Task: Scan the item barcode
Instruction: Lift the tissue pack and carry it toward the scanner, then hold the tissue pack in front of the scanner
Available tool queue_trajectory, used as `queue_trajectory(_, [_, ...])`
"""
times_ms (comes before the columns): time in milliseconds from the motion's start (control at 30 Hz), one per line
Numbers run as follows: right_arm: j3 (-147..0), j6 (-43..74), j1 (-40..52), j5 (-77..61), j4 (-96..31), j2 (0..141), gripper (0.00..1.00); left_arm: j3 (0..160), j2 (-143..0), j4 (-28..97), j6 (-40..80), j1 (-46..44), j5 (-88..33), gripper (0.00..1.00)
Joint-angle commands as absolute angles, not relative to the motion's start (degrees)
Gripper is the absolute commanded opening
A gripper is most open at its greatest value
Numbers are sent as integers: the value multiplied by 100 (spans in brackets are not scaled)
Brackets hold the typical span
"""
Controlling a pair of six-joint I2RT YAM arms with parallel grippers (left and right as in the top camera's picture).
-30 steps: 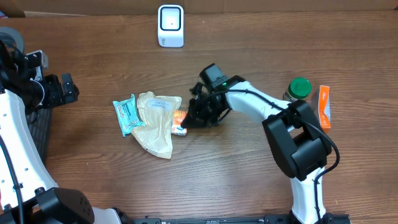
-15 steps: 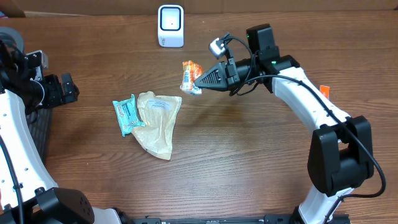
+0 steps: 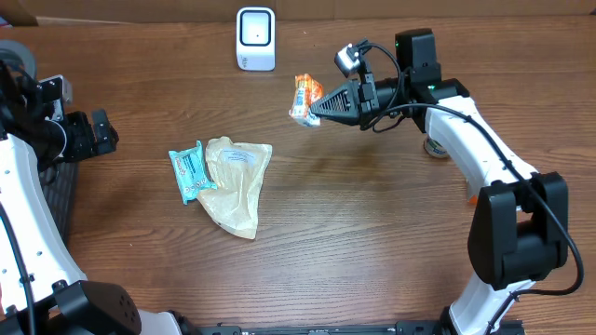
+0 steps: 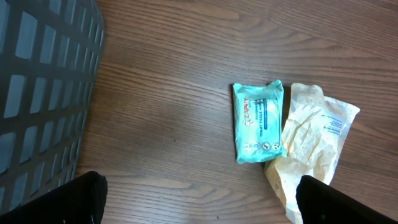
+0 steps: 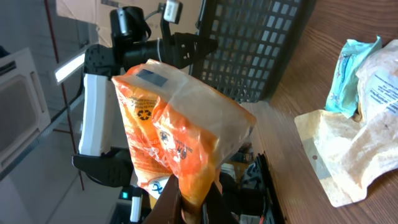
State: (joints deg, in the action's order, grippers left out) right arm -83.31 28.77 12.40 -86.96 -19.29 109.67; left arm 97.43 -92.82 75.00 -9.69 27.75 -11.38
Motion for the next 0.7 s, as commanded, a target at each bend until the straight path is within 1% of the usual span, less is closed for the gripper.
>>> queue_trajectory(0, [-8449,3863,1358,-8451,-1441,10761,4,9738,-9253,7489,-1118,2735,-1184,100])
queue_trajectory(233, [-8774,5004,1717,-8466,207,10761,4,9738,-9251,7489,-1118,2735,-1184,99])
queue_trajectory(300, [-8785,5116,1870,-8215,340,10761,4,9738,-9251,7489,-1118,2735,-1184,100])
queue_trajectory(533, [-8783,5017,2088,-7365,-49,10763,4,9738,-9251,7489,-1120,2735,-1184,100])
queue_trajectory(600, [-8783,4637,2088,-7057,-530,10763,4,9738,-9251,7487,-1120,2735,-1184,100])
queue_trajectory(667, [-8783,4027,2097,-6294,-1518,10763,4,9738,-9251,7489,-1120,2735,-1184,100])
